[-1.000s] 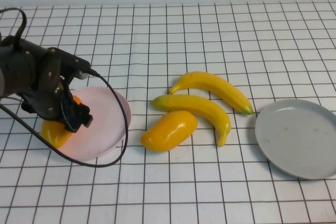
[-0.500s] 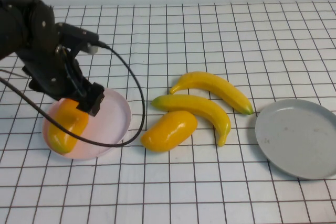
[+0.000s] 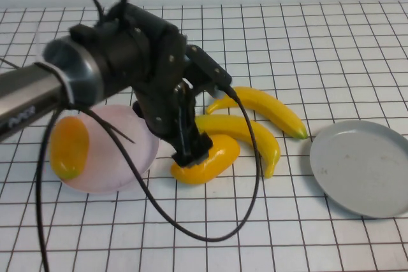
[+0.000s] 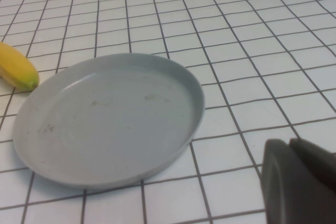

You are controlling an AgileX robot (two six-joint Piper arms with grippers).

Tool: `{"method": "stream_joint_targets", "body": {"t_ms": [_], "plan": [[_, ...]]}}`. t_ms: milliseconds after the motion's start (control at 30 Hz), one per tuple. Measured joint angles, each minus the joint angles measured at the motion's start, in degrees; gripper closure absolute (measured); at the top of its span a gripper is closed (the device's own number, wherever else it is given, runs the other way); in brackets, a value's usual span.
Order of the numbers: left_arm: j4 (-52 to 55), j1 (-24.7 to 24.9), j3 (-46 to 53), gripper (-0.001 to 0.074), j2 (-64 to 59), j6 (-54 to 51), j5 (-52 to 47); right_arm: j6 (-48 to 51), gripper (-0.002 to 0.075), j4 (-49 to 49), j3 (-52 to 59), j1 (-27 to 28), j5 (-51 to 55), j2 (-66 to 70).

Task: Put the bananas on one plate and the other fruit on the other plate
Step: Put one type of fruit in the left plate

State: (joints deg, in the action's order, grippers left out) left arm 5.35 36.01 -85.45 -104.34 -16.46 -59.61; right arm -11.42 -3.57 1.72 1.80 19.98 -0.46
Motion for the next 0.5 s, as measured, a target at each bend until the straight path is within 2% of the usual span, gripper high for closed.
{"method": "stream_joint_targets", "body": {"t_ms": [200,500], "plan": [[1.15,4.25,0.00,0.0067,-6.19,-0.50,2.38,0.00,0.0742,0.00,0.00,0.00,0.00,0.00],[0.24,4.42,0.00,0.0067,-11.27,-0.72,7.15,0.00,0.0742,0.00,0.00,0.00,0.00,0.00]]}}
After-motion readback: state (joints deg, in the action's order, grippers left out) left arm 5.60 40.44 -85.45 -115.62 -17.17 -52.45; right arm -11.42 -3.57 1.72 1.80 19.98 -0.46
